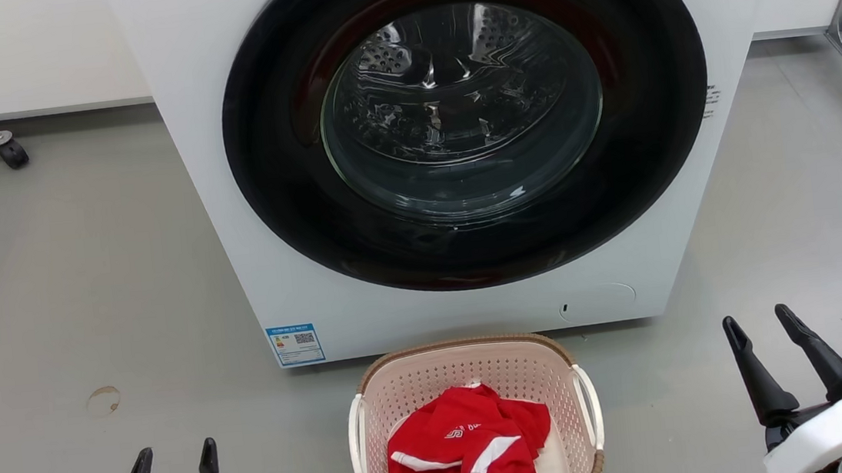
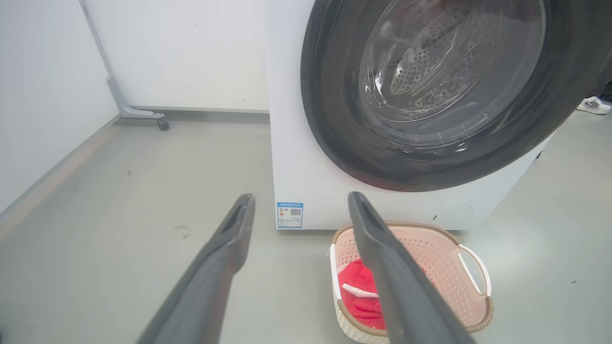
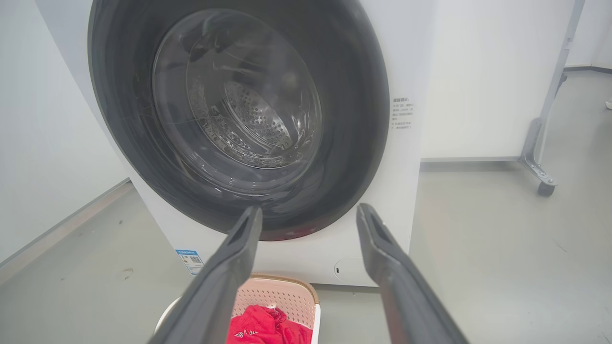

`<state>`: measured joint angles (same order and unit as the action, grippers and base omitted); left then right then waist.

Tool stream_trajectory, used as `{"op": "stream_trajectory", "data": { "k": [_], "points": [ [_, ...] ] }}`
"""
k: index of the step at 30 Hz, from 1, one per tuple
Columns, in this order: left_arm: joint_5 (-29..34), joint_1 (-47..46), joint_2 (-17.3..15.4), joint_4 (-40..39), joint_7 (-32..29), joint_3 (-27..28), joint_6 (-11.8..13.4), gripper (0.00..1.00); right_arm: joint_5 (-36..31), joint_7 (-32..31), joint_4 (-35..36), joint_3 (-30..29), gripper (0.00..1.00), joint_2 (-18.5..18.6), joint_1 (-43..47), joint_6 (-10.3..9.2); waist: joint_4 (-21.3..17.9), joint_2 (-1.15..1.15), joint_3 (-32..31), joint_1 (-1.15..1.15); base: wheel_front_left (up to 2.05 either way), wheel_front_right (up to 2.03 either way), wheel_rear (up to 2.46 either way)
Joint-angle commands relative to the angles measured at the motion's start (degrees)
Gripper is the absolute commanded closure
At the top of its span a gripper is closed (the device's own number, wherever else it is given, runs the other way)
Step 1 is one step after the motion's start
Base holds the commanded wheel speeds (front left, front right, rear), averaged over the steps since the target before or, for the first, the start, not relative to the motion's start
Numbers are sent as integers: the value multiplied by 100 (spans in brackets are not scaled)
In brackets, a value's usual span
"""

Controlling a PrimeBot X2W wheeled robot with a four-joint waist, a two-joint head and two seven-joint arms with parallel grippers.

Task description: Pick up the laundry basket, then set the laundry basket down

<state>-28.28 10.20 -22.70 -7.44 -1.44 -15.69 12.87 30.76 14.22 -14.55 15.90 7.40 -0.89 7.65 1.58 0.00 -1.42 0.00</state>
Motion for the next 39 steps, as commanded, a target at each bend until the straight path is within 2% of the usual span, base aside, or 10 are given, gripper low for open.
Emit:
{"op": "stream_trajectory", "data": {
  "k": [1, 15, 17, 18, 24, 28, 33, 39],
  "points": [
    [-13, -190, -103, -171, 22, 207, 62, 0, 19, 78, 109, 97, 0, 138, -201, -16, -4, 0, -2, 0, 0, 0, 0],
    [-51, -219, -128, -138, 55, 206, 73, 0, 0, 78, 124, 93, 0, 125, -193, -16, 0, 0, -16, 0, 0, 0, 0],
    [29, -211, -213, -101, -8, 137, 47, 0, -9, 78, 123, 88, 0, 124, -192, -16, 2, 0, -18, 0, 0, 0, 0],
    [10, 0, -106, 33, -60, -99, -1, 100, -2, 0, -3, 8, 100, -8, 1, 0, 2, 0, -19, 0, 0, 0, 0],
    [-127, 8, 66, 235, -65, -116, -27, 100, 121, -39, -131, 4, 100, -145, 75, 3, -1, 0, -15, -1, 0, 0, 0],
    [-341, -33, 121, 284, -74, -46, -90, 100, 329, -99, -119, -59, 100, -146, 62, 2, -7, 0, -21, -13, 0, 0, 0],
    [-605, -104, 191, 372, -85, 39, -172, 100, 586, -173, -119, -138, 100, -148, 34, 1, -14, 0, -5, -1, 0, 0, 0],
    [-919, -195, 276, 486, -98, 142, -276, 100, 890, -261, -114, -234, 100, -153, -1, 1, -21, 0, 6, -1, 0, 0, 0]
  ]
}}
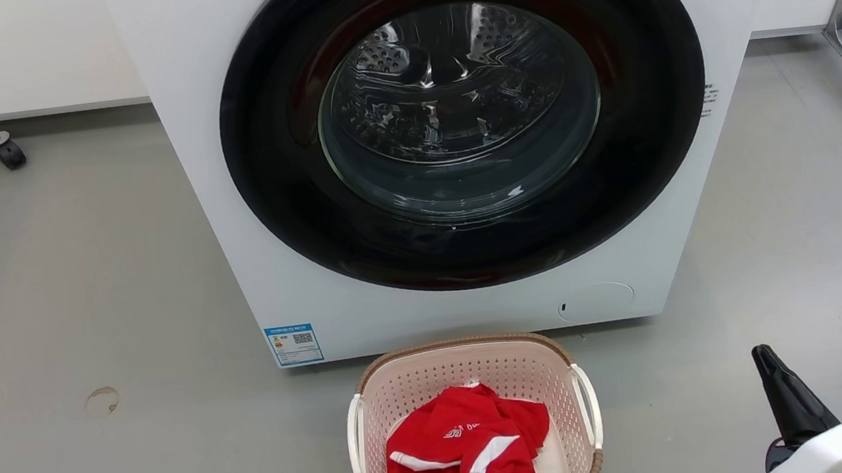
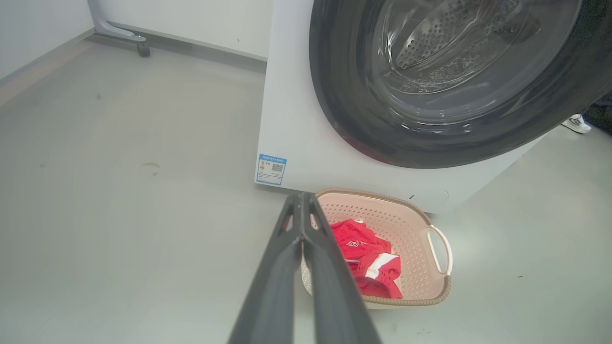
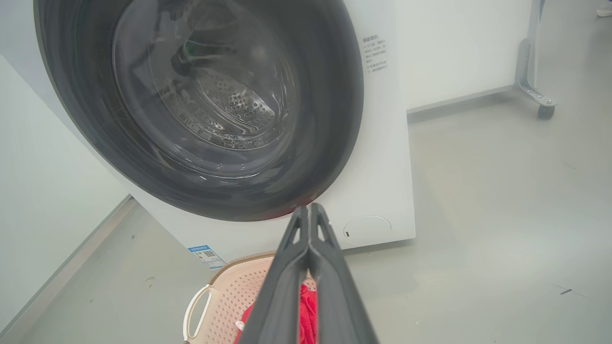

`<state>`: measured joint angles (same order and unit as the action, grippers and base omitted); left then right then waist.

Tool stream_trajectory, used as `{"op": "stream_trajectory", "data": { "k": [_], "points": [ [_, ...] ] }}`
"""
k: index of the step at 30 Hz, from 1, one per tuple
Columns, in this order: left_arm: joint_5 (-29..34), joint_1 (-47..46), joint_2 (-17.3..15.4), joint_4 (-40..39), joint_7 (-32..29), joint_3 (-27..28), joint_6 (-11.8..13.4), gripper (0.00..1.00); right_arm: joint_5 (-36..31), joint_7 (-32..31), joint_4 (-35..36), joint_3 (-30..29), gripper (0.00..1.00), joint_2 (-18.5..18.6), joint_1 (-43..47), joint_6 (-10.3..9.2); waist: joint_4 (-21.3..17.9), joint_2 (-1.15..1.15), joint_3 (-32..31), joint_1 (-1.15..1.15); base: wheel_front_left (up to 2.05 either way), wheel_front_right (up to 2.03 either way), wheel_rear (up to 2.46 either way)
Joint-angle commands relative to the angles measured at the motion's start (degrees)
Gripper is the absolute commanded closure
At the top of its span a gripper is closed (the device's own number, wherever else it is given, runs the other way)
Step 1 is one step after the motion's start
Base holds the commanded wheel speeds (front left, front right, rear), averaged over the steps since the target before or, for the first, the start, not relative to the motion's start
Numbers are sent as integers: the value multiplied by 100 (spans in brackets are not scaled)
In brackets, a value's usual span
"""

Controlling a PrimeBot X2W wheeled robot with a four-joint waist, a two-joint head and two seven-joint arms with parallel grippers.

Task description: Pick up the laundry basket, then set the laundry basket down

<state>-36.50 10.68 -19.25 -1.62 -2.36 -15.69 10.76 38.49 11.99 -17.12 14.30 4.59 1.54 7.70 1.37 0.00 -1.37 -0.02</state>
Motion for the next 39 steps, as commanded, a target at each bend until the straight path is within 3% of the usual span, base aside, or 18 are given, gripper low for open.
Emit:
{"op": "stream_trajectory", "data": {
  "k": [1, 39],
  "points": [
    [-150, -258, -54, -78, -9, 160, -83, 100, 168, -53, 144, -90, 100, 127, -249, -4, -2, 0, 3, 2, 0, 0, 0],
    [-2120, -770, 512, 519, -114, 845, -708, 100, 2070, -644, 205, -740, 100, 65, -431, -10, -50, 0, 57, 2, 0, 0, 0]
  ]
}}
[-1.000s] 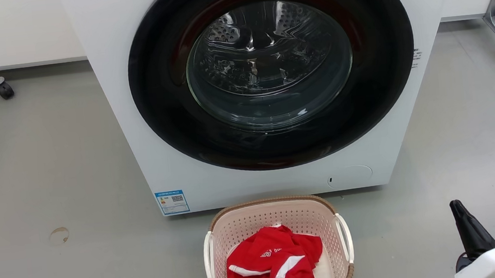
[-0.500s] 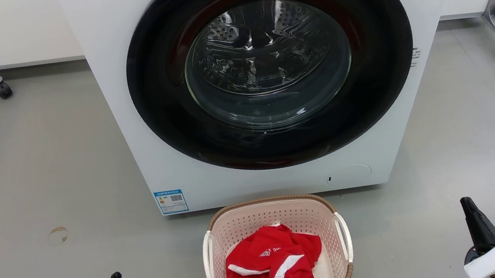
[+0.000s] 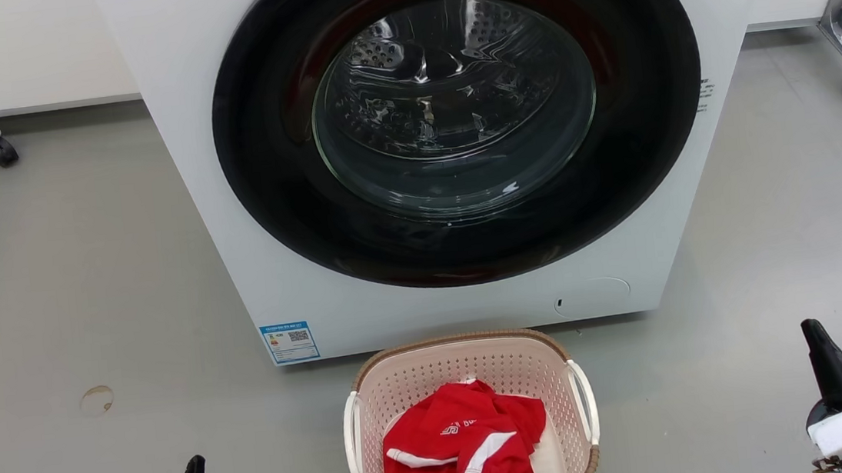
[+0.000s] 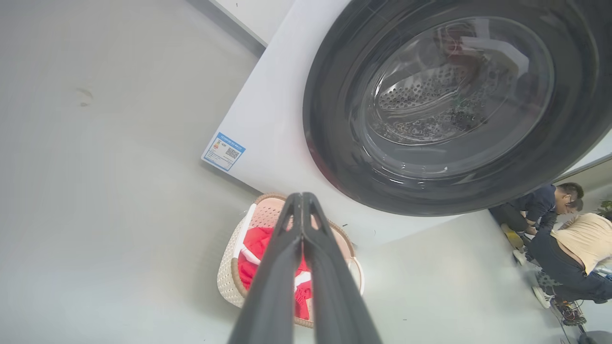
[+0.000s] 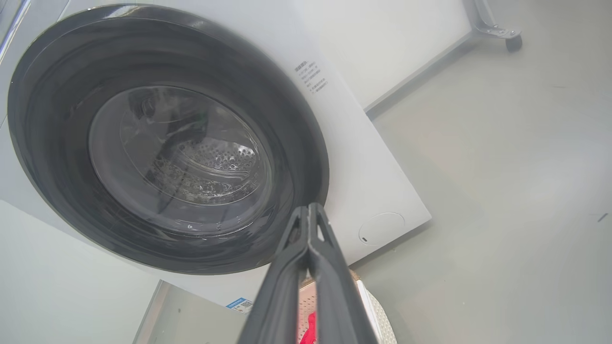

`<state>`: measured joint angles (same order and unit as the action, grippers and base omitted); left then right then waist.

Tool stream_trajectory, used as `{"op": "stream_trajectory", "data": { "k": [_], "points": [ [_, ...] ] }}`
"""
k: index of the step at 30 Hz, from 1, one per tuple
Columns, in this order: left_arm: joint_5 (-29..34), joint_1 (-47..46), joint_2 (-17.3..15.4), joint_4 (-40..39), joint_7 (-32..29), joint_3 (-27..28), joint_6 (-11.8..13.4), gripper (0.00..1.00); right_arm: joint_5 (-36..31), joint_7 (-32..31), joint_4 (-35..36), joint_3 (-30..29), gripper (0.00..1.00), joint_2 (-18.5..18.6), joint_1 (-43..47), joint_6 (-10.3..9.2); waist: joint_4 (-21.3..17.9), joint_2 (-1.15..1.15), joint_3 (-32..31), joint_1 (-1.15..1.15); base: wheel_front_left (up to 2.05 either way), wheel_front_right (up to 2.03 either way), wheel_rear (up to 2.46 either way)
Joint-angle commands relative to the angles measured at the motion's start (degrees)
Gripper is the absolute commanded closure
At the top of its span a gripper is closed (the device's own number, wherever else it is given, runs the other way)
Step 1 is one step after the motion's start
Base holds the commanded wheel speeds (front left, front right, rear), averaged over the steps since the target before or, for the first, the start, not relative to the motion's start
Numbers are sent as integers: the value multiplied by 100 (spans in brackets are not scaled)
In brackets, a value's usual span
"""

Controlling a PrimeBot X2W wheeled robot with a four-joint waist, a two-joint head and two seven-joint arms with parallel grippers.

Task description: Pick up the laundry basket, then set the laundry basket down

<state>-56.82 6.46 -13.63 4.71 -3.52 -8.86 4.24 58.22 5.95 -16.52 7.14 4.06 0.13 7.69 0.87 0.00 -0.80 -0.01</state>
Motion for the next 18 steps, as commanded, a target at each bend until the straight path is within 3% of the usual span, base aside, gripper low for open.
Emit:
{"op": "stream_trajectory", "data": {
  "k": [1, 18],
  "points": [
    [-140, -362, -35, -98, -1, 180, -72, 100, 146, -56, 146, -42, 100, 115, -296, -9, -1, 0, 1, 1, 0, 0, 0],
    [-1010, -586, 227, 159, -58, 500, -348, 100, 983, -333, 173, -347, 100, 76, -377, -12, -23, 0, 26, 1, 0, 0, 0]
  ]
}}
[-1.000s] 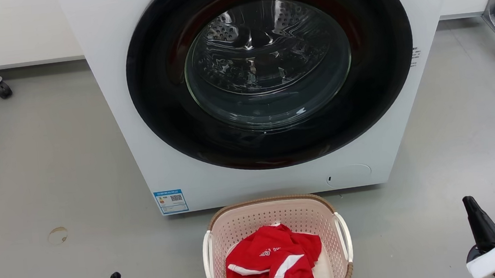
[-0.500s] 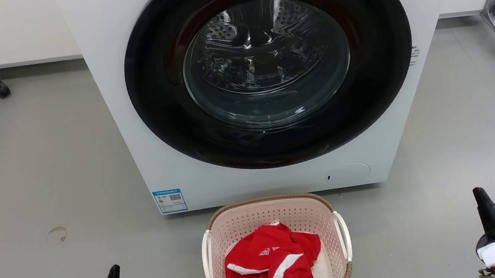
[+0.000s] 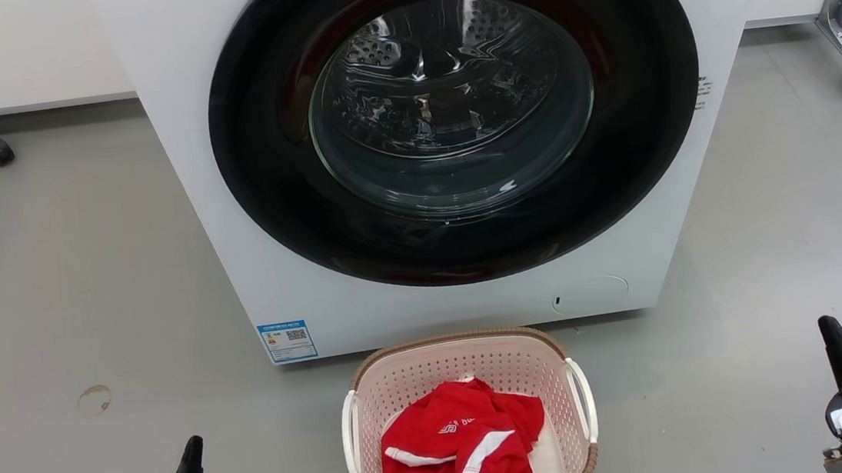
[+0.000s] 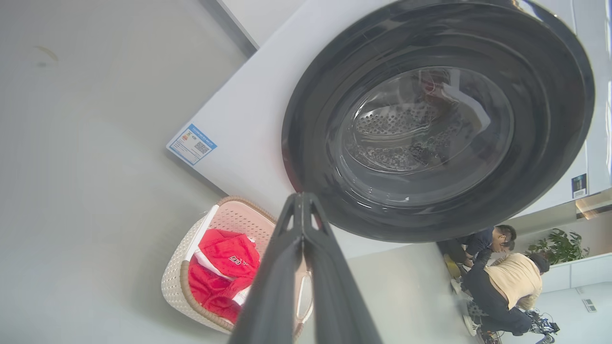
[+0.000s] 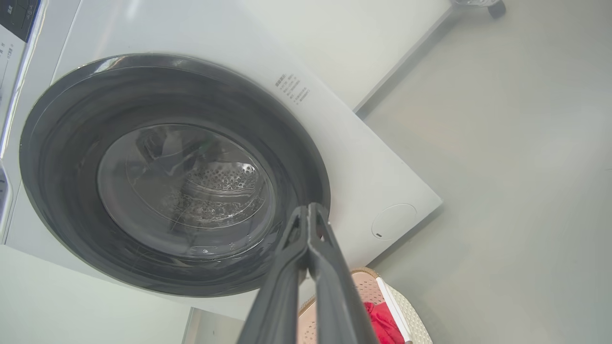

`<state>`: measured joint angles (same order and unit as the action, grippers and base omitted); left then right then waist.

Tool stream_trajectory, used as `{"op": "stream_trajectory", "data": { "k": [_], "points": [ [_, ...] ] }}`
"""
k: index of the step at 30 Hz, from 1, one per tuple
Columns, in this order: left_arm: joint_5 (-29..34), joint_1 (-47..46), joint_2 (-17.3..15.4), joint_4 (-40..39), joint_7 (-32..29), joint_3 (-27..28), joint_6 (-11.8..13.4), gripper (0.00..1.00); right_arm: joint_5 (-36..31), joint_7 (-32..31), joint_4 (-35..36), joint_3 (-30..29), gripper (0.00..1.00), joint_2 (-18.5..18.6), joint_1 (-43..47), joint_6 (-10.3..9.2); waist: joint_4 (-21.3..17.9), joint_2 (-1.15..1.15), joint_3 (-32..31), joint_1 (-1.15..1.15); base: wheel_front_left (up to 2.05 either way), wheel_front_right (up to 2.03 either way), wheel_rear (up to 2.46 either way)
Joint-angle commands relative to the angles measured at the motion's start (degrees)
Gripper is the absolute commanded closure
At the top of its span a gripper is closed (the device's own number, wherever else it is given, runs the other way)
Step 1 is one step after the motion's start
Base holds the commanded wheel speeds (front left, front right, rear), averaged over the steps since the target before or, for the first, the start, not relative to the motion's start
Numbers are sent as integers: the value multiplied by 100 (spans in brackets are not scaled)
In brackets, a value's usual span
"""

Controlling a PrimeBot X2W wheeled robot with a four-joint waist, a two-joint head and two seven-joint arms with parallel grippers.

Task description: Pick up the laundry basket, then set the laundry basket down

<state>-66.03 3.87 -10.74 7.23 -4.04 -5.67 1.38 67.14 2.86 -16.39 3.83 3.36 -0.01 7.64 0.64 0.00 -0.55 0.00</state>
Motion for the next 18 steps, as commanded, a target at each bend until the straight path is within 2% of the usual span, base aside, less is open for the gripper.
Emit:
{"op": "stream_trajectory", "data": {
  "k": [1, 18],
  "points": [
    [-139, -340, -46, -78, -10, 200, -79, 100, 140, -40, 162, -35, 100, 144, -367, -7, -1, 0, 2, 0, 0, 0, 0],
    [-955, -553, 205, 166, -67, 506, -339, 100, 925, -306, 187, -328, 100, 103, -445, -10, -22, 0, 25, 0, 0, 0, 0]
  ]
}}
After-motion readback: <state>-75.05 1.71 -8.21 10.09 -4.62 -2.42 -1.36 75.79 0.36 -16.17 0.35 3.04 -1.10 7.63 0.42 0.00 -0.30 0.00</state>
